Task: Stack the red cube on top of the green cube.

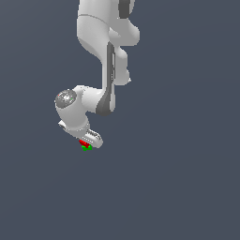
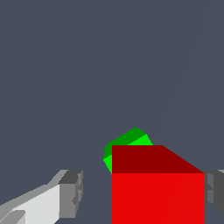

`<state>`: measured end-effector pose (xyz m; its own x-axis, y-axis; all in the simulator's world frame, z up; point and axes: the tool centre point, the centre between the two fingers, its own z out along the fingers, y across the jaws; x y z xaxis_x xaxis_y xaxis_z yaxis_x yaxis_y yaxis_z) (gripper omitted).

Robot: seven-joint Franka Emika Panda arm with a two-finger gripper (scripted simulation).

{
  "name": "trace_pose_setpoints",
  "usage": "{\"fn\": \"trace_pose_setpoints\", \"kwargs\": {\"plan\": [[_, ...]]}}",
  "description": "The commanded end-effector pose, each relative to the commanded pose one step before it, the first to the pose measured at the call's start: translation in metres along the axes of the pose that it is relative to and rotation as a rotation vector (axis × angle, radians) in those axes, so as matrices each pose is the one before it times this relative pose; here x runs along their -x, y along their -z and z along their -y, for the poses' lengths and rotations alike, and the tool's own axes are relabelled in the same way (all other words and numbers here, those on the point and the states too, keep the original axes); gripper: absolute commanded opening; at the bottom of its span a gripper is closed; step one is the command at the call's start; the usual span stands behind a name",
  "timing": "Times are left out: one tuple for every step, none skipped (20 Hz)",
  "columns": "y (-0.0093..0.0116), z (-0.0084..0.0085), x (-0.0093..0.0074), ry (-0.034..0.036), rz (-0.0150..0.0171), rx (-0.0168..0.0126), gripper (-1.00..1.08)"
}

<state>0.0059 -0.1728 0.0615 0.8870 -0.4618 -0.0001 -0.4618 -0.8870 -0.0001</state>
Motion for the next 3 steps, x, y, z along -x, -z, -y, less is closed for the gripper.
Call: {"fn": "trace_pose_setpoints", "kwargs": {"plan": [[0.00002, 0.00005, -0.00008, 0.00013, -0.00004, -0.00003, 1.00], [0.00000, 0.00000, 0.00000, 0.00000, 0.00000, 0.00000, 1.00], [0.00000, 0.00000, 0.00000, 0.00000, 0.00000, 0.00000, 1.00]]}}
